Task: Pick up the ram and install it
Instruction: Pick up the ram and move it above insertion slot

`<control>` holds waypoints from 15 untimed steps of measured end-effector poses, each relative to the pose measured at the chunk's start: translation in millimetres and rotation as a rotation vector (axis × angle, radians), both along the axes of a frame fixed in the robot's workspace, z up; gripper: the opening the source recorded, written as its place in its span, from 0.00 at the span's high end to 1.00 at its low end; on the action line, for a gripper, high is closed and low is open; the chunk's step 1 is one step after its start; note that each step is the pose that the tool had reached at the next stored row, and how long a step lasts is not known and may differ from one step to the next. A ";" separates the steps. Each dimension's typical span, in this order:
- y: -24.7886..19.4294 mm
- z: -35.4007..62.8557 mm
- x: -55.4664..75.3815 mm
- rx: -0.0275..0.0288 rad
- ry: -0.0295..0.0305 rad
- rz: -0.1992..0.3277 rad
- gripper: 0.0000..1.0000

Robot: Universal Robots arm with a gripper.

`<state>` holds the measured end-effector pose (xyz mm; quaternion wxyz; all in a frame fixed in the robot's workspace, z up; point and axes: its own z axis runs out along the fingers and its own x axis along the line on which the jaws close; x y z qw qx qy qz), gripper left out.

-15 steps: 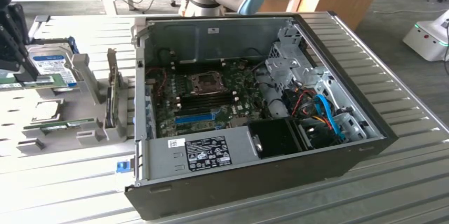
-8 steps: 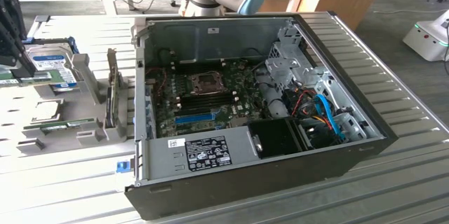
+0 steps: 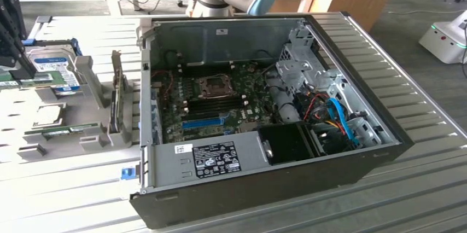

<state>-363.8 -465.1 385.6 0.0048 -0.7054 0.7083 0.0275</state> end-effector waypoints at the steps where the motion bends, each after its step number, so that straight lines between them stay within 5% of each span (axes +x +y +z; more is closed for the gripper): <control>1: 0.0 0.1 0.2 -0.0001 0.0001 0.000 0.88; 15: 0.0 0.0 12.7 0.0000 0.0001 0.000 0.88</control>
